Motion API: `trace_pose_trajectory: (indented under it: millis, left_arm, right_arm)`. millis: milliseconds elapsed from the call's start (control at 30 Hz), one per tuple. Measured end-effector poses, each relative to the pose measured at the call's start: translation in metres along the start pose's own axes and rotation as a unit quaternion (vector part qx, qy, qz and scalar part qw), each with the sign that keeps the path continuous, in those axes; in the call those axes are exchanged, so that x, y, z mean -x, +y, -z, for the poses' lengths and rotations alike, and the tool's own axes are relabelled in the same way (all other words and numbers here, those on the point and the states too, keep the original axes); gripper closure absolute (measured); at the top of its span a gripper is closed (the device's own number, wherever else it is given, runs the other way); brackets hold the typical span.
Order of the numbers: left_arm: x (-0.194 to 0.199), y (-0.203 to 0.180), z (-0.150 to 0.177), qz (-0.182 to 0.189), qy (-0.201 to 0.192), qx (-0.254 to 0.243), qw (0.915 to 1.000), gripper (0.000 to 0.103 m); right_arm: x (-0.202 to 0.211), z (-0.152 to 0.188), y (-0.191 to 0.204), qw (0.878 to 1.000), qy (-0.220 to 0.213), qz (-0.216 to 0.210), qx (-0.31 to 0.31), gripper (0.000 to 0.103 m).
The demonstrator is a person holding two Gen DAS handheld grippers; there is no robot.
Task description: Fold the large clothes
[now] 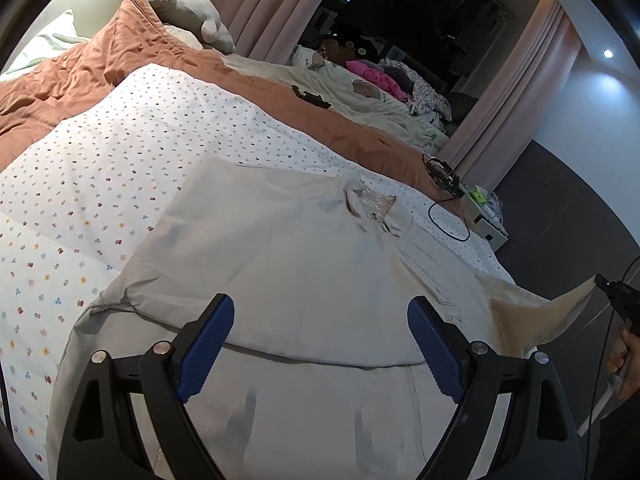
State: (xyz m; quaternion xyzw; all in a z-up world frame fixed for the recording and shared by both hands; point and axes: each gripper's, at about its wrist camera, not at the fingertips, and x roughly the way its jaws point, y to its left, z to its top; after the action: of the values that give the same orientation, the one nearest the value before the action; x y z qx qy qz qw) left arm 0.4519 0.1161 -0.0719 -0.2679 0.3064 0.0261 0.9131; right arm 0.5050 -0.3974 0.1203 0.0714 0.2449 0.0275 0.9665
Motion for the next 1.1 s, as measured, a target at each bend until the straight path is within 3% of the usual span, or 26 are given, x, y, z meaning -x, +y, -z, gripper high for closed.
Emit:
trace_pose_trajectory:
  millis: [267,400,533,667,767,800,833,900,1100]
  left_arm:
    - [0.002,-0.003,-0.001,0.008,0.004,-0.007,0.9999,0.013]
    - [0.003,0.004,-0.004,0.012,0.003,0.009,0.9999,0.013]
    - [0.004,0.007,-0.004,0.012,0.003,0.015,0.9998,0.013]
    - [0.004,0.006,-0.004,0.011,0.003,0.013,0.9999,0.013]
    - [0.003,0.005,-0.004,0.011,0.004,0.013,0.9999,0.013]
    - [0.002,0.004,-0.004,0.011,0.004,0.012,0.9999,0.013]
    - [0.002,0.004,-0.003,0.011,0.005,0.012,0.9999,0.013]
    - [0.001,0.003,-0.002,0.011,0.005,0.011,0.9999,0.013]
    - [-0.002,-0.003,0.002,0.008,0.012,0.003,0.9999,0.013]
  right_arm:
    - [-0.043,0.038,0.066,0.993,0.066,-0.074,0.07,0.103]
    - [-0.08,0.066,0.089,0.983,0.137,-0.067,0.098,0.103]
    - [-0.108,0.091,0.085,0.973,0.201,-0.075,0.083,0.103]
    - [-0.114,0.089,0.068,0.967,0.226,-0.093,0.076,0.102]
    - [-0.093,0.08,0.06,0.963,0.232,-0.123,0.057,0.099]
    - [-0.085,0.079,0.052,0.963,0.23,-0.128,0.052,0.085]
    - [-0.08,0.078,0.047,0.963,0.23,-0.133,0.047,0.051]
    - [-0.069,0.08,0.03,0.962,0.227,-0.149,0.025,0.012]
    - [-0.041,0.116,-0.033,0.967,0.228,-0.1,-0.062,0.012]
